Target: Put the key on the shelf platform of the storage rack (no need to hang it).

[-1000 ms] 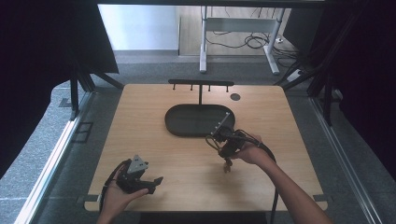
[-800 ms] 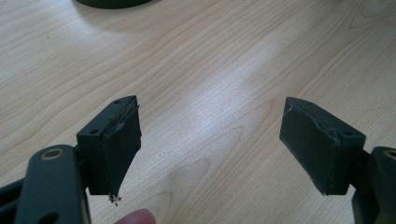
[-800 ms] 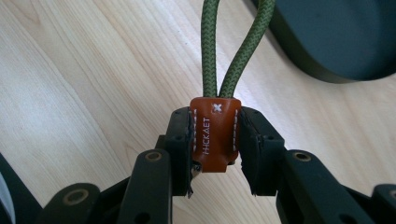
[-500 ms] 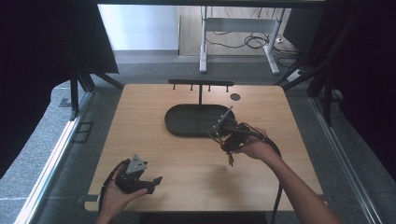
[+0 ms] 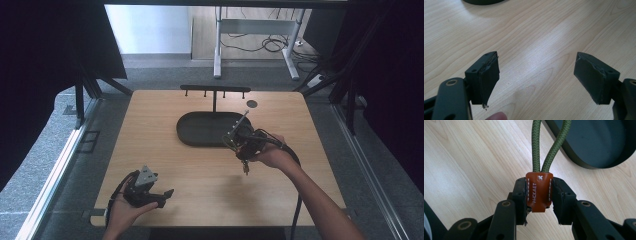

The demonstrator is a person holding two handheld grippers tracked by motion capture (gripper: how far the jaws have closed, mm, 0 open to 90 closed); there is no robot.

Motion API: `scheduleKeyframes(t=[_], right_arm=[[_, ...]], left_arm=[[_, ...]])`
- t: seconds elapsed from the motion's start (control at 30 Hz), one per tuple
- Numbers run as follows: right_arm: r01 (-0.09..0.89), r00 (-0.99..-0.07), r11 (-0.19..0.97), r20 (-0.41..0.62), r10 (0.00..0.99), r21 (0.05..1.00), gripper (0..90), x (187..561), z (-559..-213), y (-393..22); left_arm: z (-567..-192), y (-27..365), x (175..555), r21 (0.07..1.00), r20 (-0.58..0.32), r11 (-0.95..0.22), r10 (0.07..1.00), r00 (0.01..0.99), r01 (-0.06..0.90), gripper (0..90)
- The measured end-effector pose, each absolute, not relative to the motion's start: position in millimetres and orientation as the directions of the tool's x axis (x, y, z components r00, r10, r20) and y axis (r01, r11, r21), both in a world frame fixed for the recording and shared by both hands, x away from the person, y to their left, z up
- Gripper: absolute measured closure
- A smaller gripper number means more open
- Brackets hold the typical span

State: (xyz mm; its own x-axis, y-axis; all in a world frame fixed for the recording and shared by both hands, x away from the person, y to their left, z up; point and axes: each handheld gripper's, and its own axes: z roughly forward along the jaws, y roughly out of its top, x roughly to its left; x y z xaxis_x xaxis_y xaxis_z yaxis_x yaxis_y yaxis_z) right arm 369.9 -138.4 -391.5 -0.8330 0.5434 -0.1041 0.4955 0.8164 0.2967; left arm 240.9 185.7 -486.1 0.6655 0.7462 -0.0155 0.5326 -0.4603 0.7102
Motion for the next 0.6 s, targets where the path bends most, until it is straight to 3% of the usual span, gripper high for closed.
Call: scheduleKeyframes(t=[0.6], right_arm=[[0.48,-0.837,0.822,-0.123,0.534,0.307,66.9,372.4,-384.1,-134.0]], left_arm=[[-487.3,183.6,241.2,0.704,-0.015,-0.47,0.74,0.672,0.533,20.8]])
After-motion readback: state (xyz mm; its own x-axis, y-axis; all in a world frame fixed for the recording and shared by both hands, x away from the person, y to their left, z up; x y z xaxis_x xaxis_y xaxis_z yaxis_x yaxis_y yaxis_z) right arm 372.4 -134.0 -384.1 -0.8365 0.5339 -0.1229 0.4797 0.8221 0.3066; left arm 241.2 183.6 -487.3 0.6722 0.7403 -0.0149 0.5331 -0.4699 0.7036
